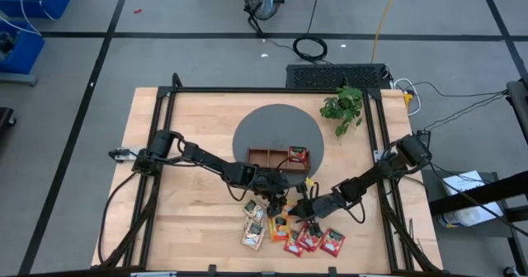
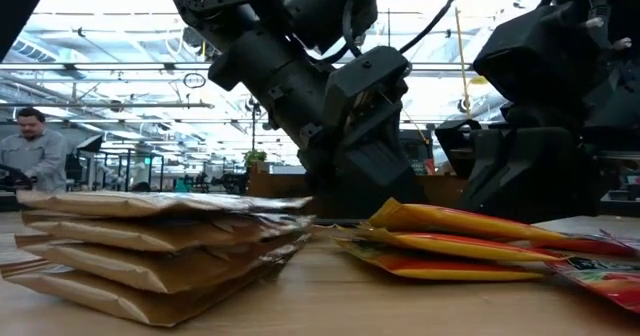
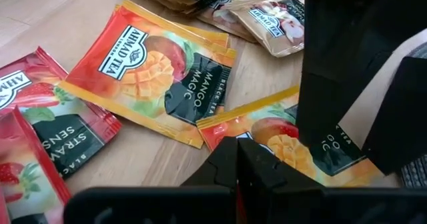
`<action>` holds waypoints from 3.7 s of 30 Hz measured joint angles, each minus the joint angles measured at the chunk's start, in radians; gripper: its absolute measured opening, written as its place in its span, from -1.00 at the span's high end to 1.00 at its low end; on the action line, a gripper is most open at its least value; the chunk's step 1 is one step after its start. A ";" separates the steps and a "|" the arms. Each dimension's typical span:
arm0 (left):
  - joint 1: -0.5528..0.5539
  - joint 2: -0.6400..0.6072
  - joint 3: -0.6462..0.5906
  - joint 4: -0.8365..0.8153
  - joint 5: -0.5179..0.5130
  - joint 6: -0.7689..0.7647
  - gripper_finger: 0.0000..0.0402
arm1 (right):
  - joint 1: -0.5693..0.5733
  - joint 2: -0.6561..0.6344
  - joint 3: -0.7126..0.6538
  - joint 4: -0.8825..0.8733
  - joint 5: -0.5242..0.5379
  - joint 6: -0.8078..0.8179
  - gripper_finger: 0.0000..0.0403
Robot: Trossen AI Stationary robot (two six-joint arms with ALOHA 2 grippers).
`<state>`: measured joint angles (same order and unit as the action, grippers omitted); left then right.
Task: Pick & Place Tea
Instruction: Put the orange tea bag into the middle slot of the wooden organizer
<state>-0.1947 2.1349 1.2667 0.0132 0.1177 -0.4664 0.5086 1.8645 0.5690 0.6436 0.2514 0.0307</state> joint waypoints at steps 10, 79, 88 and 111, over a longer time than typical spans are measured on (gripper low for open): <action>-0.017 0.003 -0.002 0.006 0.034 0.055 -0.09 | -0.023 0.049 0.000 0.044 -0.024 0.000 1.00; -0.214 -0.194 0.040 -0.054 -0.635 0.566 0.97 | -0.109 -0.292 -0.001 0.040 0.008 0.235 0.43; -0.203 -0.194 0.039 -0.055 -0.616 0.566 0.75 | -0.115 -0.292 -0.001 0.017 0.010 0.141 0.93; -0.253 -0.286 0.024 -0.259 -0.567 0.257 -0.07 | 0.019 -0.293 0.000 0.042 0.250 -0.154 0.97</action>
<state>-0.4476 1.8486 1.2903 -0.2453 -0.4495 -0.2092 0.5274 1.5719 0.5686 0.6856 0.5010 -0.1229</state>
